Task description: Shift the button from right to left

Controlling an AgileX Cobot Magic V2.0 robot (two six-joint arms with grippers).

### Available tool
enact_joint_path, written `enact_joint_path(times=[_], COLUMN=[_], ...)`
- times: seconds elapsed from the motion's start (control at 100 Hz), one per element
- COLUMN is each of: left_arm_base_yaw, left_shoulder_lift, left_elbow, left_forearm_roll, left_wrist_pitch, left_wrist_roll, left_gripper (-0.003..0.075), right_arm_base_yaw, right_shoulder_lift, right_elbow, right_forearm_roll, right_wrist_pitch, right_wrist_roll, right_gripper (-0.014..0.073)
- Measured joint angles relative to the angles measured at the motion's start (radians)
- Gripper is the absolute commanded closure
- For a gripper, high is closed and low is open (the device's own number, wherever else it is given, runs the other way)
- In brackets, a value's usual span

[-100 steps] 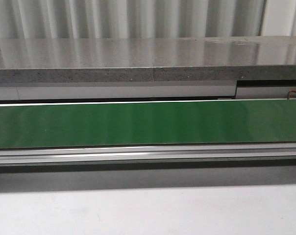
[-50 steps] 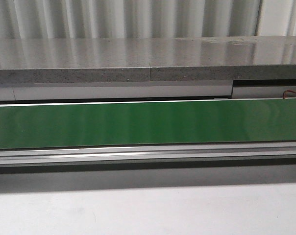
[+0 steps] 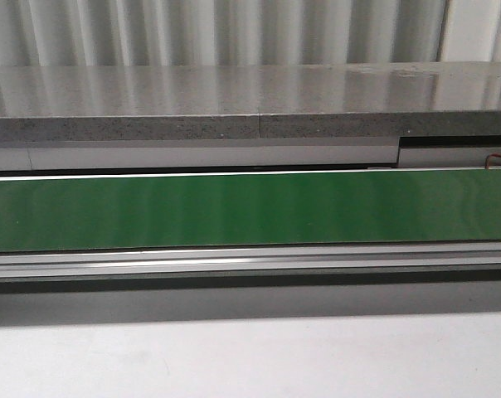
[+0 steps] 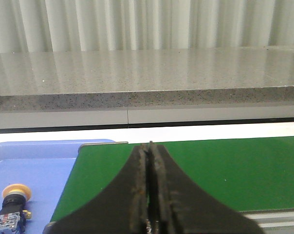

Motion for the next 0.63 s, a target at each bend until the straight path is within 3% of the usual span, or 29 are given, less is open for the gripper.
enact_joint_path(times=[0.63], left_arm_base_yaw=[0.000], left_shoulder_lift=[0.000], left_elbow=[0.000], left_forearm_roll=[0.000], left_wrist_pitch=[0.000], left_wrist_roll=[0.000], left_gripper=[0.0741], right_arm_base_yaw=[0.000], right_shoulder_lift=[0.000], right_elbow=[0.000], right_forearm_roll=[-0.002], right_wrist_pitch=[0.012], right_wrist_roll=[0.000], right_gripper=[0.0660])
